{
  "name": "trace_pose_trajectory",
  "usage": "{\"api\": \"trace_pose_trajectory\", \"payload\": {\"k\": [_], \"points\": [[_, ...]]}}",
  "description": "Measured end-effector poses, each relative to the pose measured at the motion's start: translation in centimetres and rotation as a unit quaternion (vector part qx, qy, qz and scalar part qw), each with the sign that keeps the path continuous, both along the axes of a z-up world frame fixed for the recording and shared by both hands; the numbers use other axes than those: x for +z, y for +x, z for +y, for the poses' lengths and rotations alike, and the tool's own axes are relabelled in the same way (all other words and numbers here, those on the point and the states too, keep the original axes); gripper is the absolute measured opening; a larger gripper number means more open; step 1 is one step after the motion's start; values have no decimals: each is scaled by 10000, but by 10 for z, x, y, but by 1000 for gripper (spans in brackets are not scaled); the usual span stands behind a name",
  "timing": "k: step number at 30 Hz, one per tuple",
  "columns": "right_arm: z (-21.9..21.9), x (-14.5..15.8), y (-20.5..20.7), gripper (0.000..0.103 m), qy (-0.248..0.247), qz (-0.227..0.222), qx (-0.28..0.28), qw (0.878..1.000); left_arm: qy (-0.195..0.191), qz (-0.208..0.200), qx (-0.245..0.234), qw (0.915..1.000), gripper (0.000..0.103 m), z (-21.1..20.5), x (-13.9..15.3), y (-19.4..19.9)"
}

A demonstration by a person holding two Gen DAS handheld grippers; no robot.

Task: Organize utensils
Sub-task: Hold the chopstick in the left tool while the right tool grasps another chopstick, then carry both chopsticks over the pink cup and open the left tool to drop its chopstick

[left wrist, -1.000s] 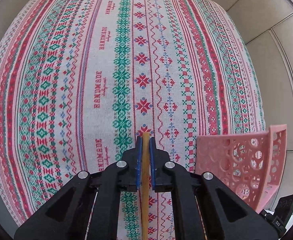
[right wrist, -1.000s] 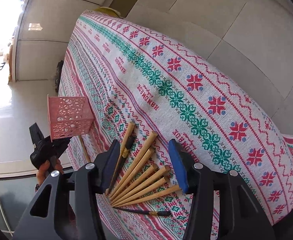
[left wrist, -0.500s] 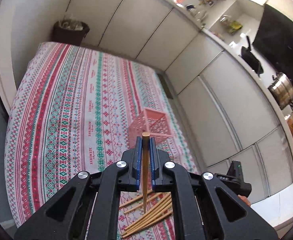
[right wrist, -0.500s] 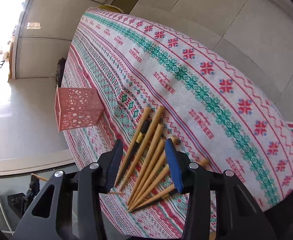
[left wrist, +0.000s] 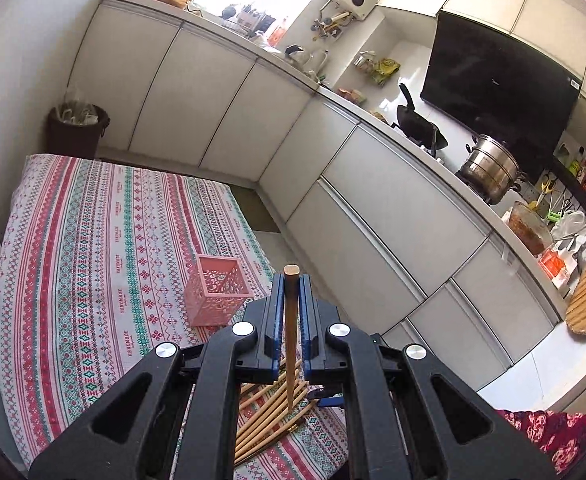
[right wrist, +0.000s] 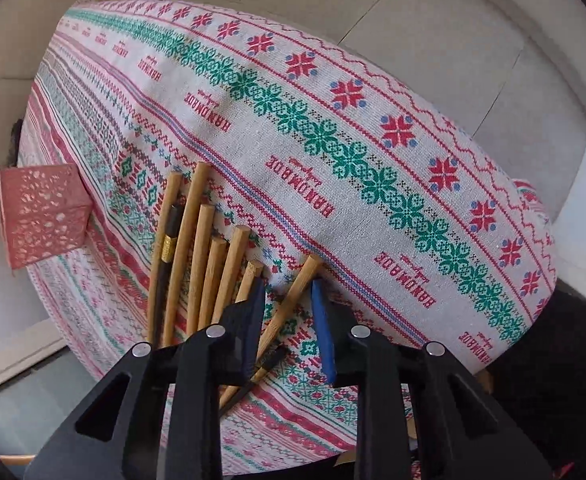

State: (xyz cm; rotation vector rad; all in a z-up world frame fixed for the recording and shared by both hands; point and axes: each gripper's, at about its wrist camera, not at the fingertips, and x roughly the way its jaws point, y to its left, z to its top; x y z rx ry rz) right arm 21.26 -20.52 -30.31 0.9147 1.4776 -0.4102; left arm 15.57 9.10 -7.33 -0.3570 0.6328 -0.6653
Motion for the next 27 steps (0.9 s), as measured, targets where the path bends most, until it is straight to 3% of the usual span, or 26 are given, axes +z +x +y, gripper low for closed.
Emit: {"api": "trace_pose_trajectory", "payload": {"k": [4,9,12,18,27], "points": [[15,5,-5,16,-536,-102,416,9976,-49,-32,-81,9999,7,-1,-1,-1],[9,7,-23,10,-91,-715,309,9969,-84,-20,-11,10000,7,2,-2,-4],[10,25,-34,9,11,-1440,349,9890,-65,-118,71,9999,7,1,2,-8],[15,80,-49,8,-44,-2697,610,9610,74,-267,202,9994,7,-8,11,-17],[14,164,-89,8,-519,-3952,1105,9104,250,-453,250,9983,7,-30,24,-25]]}}
